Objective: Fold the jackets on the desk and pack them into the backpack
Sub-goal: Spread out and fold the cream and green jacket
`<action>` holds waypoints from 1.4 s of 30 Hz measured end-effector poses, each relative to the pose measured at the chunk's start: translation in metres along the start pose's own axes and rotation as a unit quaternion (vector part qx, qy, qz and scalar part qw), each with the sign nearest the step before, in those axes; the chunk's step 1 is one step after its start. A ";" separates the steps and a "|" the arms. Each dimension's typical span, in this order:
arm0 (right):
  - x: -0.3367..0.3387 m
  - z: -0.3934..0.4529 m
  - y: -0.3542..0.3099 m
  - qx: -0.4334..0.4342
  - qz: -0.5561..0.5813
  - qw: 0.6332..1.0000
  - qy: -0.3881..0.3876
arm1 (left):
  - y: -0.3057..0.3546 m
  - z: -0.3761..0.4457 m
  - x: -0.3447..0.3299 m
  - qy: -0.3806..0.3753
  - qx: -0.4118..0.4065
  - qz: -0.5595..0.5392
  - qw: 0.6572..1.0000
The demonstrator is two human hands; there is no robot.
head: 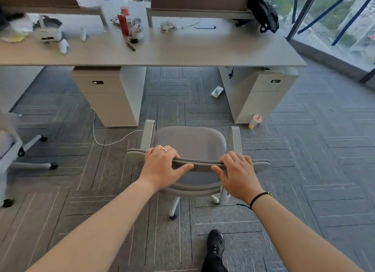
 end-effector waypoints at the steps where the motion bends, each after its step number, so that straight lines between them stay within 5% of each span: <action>1: -0.001 0.010 0.004 0.003 0.001 1.000 0.004 | -0.001 0.010 -0.001 -0.003 0.005 0.008 1.000; 17: -0.008 0.225 0.130 0.040 0.025 0.997 -0.055 | 0.018 0.233 -0.030 -0.057 0.081 0.073 0.992; 27: -0.014 0.364 0.223 0.037 -0.004 0.998 -0.046 | 0.027 0.387 -0.057 0.014 0.084 0.072 0.994; 34: -0.015 0.474 0.280 0.013 -0.008 0.993 -0.119 | 0.030 0.507 -0.066 0.000 0.081 0.064 0.995; 42: -0.020 0.576 0.333 0.026 -0.004 0.996 -0.083 | 0.026 0.628 -0.074 -0.014 0.091 0.072 0.993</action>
Point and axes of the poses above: each hand's wrist, its own z-axis towards the middle knuckle, its own x-axis out of the back of the hand, y = z × x, the point moved 5 cm from there along z, towards the middle knuckle
